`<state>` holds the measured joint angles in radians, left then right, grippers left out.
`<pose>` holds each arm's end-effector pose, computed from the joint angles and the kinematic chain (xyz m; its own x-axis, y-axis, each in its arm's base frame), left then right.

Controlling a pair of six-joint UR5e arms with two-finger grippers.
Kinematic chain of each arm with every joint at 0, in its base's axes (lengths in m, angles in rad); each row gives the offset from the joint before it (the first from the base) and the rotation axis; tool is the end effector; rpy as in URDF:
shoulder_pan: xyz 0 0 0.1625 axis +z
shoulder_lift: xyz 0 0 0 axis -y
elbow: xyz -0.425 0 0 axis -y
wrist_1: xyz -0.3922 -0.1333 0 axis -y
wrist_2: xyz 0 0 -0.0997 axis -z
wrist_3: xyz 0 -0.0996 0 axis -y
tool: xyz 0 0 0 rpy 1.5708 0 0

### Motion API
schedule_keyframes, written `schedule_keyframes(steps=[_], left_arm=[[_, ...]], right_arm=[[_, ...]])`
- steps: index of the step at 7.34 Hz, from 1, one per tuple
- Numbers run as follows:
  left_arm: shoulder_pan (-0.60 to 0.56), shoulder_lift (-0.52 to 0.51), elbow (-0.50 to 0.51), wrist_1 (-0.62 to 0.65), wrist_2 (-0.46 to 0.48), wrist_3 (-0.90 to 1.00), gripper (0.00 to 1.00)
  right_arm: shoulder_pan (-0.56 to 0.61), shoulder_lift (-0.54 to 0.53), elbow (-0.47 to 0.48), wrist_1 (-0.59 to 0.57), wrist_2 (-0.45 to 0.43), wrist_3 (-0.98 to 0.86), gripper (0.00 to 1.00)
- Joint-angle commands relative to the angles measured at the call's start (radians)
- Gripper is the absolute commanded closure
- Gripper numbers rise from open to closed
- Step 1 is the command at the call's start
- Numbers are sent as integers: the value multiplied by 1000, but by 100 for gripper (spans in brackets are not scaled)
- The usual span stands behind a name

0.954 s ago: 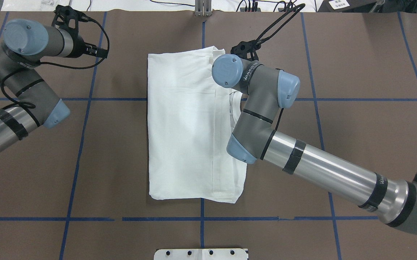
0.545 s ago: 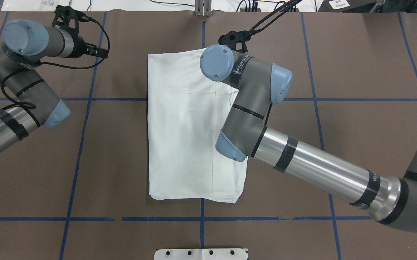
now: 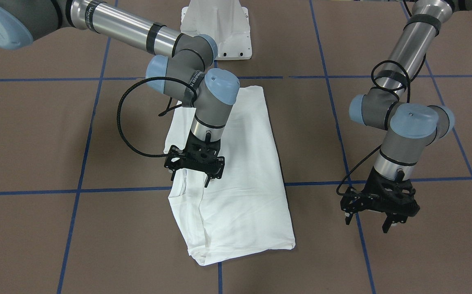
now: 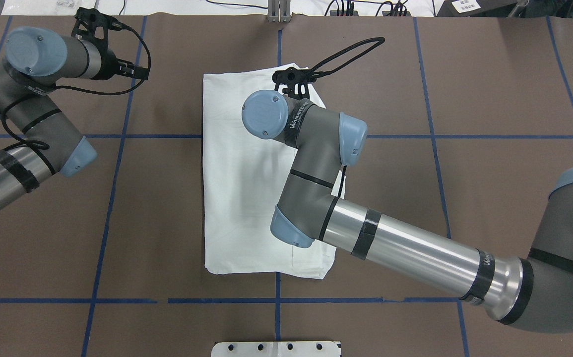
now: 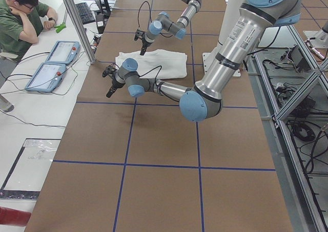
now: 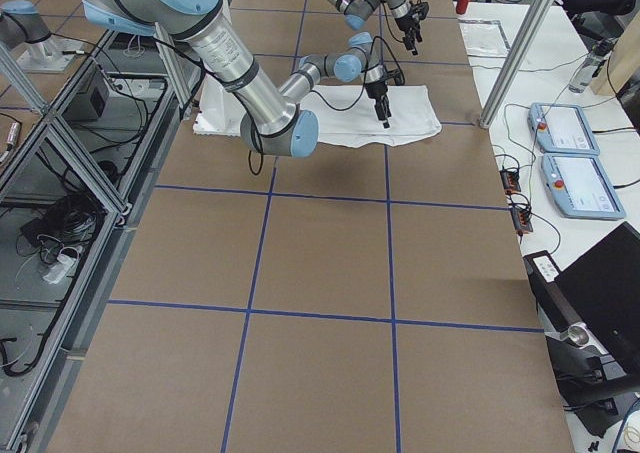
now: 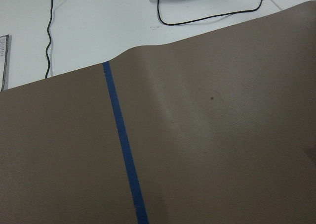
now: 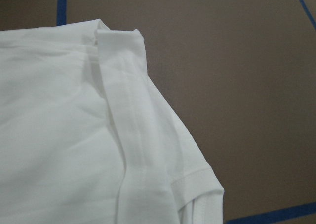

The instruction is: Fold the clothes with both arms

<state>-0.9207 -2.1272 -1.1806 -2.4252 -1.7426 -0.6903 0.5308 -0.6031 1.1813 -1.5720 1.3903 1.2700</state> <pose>0.3596 -0.6650 0.4248 0.7382 0.2842 -0.6117 0.1993 0.7745 0.6004 -0.6267 -0.5432 0.2169 0.8629 0.1685 0.4764 -0.3422 0.8887 0.3053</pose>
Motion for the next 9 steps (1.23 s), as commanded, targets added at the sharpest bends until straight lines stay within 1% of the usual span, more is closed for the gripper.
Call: schedule_keyframes(steps=[1,2,3,5,6,9], left_arm=[[0,21,-25,0,0,0,0],[0,42,-55,2,0,0,0],[0,49,-60,2,0,0,0],[0,49,-60,2,0,0,0],[0,49,-60,2,0,0,0],[2,49,-60,2,0,0,0]], right_arm=[[-3,20,-71,87,-2,11,0],[-11,16,-74,86,-2,9,0],[-15,6,-77,79,-4,2,0],[-15,8,-81,31,-4,-23,0],[-11,11,-80,4,-4,-65,0],[6,8,-69,-31,-4,-105,0]])
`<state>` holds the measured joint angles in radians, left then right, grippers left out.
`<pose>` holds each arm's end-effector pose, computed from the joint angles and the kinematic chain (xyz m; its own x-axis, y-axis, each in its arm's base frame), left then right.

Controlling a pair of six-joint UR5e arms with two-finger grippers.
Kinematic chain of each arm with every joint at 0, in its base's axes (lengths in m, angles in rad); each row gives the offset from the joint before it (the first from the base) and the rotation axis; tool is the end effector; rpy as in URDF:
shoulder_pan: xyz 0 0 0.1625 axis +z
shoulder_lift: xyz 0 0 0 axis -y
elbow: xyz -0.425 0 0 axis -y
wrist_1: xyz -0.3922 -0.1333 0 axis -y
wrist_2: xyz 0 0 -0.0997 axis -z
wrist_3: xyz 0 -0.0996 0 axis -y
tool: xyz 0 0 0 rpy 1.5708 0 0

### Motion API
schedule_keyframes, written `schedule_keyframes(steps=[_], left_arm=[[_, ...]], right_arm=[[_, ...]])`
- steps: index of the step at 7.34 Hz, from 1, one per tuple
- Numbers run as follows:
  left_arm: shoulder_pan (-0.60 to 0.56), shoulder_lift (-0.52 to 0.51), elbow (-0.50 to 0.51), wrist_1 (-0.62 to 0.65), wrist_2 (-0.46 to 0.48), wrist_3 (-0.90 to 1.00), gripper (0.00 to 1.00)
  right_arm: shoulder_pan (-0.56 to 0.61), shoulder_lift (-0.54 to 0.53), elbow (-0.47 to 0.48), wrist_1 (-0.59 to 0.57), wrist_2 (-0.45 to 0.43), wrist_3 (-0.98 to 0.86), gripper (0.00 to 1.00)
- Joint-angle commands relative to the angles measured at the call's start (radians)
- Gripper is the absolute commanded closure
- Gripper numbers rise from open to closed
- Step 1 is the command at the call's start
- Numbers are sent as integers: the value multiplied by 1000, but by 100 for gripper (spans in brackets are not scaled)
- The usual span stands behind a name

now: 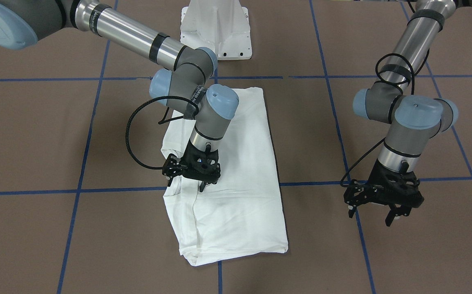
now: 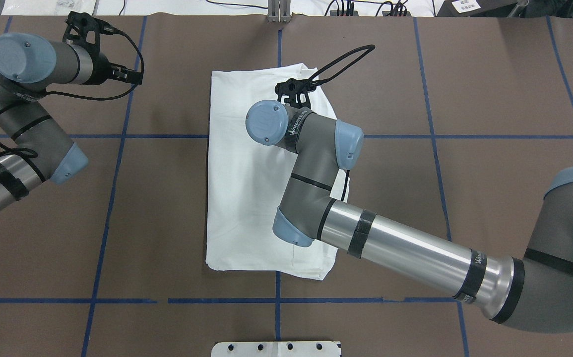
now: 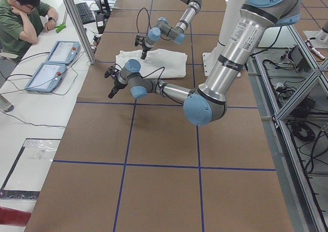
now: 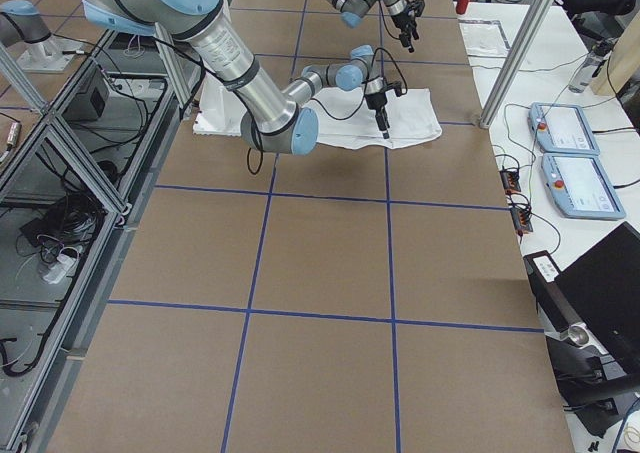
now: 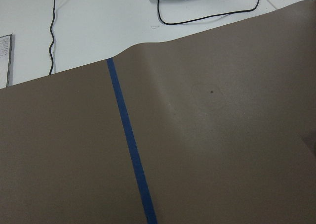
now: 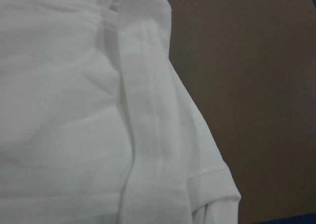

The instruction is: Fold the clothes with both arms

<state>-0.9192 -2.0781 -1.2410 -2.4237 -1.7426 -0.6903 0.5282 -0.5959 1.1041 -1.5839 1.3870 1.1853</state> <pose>0.3490 -0.6493 0.4297 0.7342 0.2901 -0.6139 0.2017 0.7701 0.6052 -0.6394 -0.5485 0.2490 0.9187 0.1081 0.3798 -0.2428 0.9130 0.3277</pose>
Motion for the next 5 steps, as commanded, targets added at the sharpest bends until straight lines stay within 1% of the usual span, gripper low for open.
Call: schedule_keyframes(steps=[1,5], left_arm=[[2,0,0,0,0,-2,0],[8,1,3,0,0,0,0]], right_arm=[[13,1,10,-22,1,-24,0],[16,-5,10,-25,1,-32,0]])
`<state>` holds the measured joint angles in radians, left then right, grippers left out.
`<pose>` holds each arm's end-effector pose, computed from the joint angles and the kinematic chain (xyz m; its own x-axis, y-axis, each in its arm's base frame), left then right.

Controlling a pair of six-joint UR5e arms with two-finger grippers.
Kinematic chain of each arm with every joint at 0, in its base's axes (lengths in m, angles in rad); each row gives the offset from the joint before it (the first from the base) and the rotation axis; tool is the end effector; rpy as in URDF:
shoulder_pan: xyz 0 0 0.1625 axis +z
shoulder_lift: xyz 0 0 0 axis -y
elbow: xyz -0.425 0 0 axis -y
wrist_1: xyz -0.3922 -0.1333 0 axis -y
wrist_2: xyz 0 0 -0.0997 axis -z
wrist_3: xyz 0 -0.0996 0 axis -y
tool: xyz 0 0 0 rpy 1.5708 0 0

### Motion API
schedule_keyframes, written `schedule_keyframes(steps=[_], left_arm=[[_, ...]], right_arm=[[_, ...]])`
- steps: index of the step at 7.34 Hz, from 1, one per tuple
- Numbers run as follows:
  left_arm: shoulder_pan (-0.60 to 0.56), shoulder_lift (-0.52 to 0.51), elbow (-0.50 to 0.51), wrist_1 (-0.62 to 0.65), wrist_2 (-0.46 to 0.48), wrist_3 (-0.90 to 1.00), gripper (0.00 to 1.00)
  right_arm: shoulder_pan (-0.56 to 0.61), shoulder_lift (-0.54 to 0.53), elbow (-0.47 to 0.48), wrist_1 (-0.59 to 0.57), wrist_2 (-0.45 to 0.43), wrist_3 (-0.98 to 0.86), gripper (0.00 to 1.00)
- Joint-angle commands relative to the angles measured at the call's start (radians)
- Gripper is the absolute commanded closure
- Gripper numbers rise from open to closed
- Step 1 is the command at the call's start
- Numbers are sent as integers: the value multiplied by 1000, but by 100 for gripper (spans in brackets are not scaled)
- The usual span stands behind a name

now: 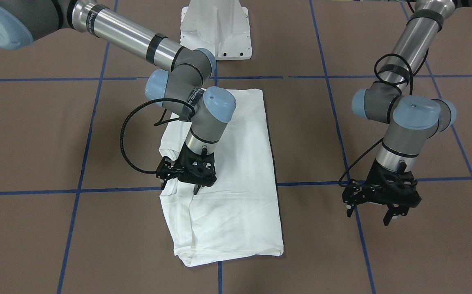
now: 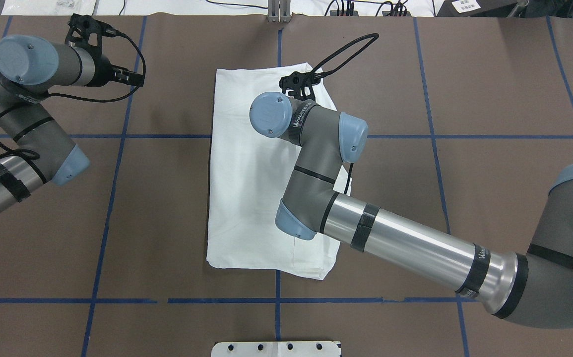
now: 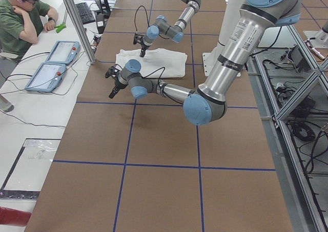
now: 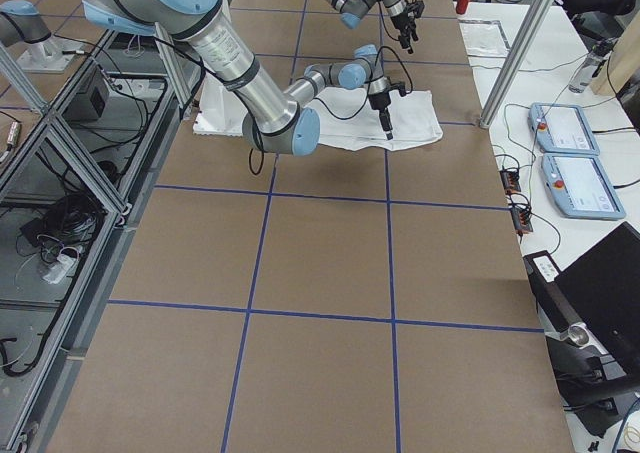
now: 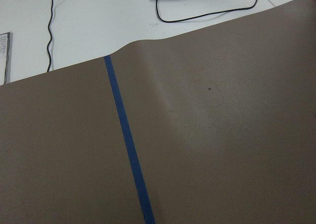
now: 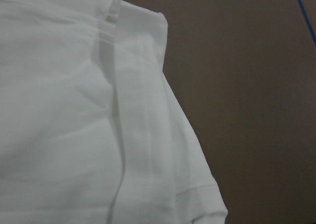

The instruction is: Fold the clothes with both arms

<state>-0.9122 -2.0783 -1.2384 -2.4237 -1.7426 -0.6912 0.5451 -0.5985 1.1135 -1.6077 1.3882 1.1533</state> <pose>0.3538 -0.6471 0.4309 0.7329 0.2934 -0.6139 0.1960 0.7729 0.6035 -0.6278 -0.5578 0.2499 0.9297 0.0974 0.3552 -0.2236 0.9157 0.3339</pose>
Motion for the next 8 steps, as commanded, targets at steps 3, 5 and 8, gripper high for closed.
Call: schedule_keyframes(steps=[3,5,8], left_arm=[[1,0,-1,-2,0,1,0],[1,0,1,-2,0,1,0],[1,1,-1,-2,0,1,0]], right_arm=[[6,-12,31,-106,-3,-65,0],[22,-138,186,-178,-9,-118,0],[35,-337,353,-156,-48,-196,0]])
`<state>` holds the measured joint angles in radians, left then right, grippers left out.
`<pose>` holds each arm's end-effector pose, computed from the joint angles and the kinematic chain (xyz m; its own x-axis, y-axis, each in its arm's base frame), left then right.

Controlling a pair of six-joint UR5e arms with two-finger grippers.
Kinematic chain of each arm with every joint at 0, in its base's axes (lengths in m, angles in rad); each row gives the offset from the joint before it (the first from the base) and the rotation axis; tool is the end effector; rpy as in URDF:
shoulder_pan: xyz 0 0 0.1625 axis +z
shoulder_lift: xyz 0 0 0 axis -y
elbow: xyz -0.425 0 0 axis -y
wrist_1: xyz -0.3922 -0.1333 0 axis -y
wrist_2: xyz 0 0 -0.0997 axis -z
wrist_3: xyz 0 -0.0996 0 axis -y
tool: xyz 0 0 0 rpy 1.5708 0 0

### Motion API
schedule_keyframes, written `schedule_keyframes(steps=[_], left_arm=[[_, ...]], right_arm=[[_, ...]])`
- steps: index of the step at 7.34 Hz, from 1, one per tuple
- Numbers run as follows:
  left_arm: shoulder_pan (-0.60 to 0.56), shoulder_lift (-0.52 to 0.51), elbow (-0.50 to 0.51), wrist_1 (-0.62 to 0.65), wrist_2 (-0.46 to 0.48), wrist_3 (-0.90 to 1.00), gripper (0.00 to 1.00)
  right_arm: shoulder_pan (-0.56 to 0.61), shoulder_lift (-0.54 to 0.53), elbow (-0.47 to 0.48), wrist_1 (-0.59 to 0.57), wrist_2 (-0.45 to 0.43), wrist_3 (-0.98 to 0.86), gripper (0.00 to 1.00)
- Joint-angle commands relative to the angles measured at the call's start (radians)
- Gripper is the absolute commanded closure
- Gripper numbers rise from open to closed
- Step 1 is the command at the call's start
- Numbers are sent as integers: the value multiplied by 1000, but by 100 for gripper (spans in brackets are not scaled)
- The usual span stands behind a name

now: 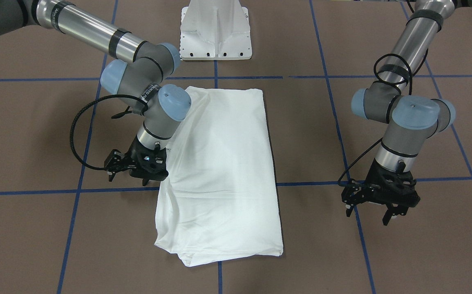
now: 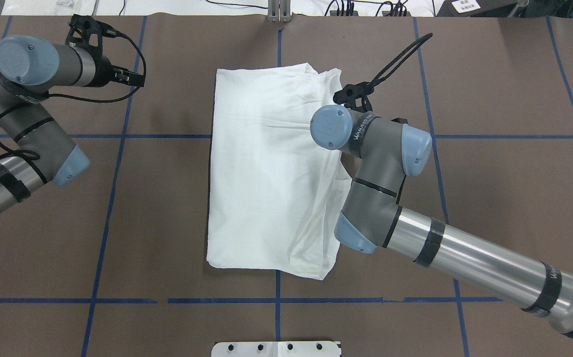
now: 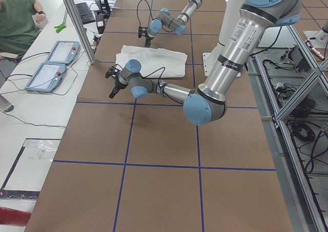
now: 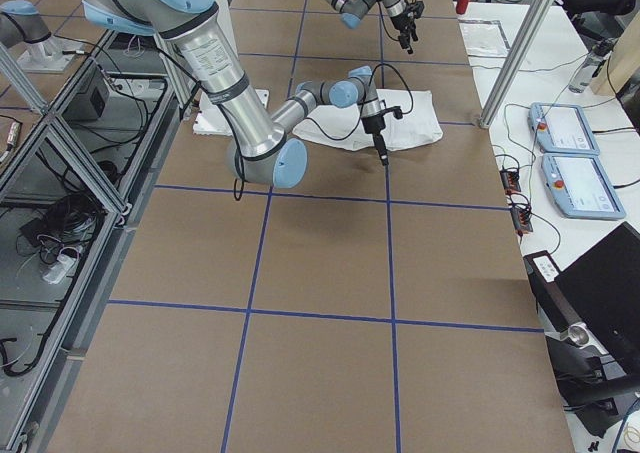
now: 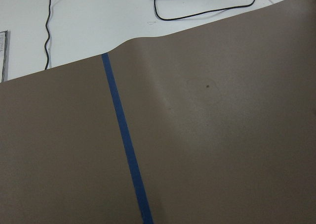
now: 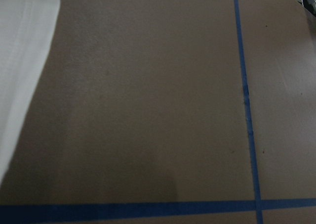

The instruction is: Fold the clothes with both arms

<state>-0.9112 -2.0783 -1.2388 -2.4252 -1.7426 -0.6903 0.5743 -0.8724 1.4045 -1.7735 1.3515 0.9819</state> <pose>0.3543 -0.6467 0.4305 0.7320 0.2957 -0.6137 0.1953 0.7719 0.6049 -0.5346 -0.5305 0.3488 0.9879 -0.0065 0.1546 -0.0488 0.9352 0.3508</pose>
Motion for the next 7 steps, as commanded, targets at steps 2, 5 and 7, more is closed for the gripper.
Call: schedule_keyframes(steps=[2,5,7], left_arm=[[0,0,-1,2,0,0,0],[0,0,-5,0,0,0,0],[0,0,-5,0,0,0,0]], right_arm=[[4,-48,179,8,10,-6,0],[-112,1,283,5,92,284,0],[-245,9,286,-4,11,437,0]])
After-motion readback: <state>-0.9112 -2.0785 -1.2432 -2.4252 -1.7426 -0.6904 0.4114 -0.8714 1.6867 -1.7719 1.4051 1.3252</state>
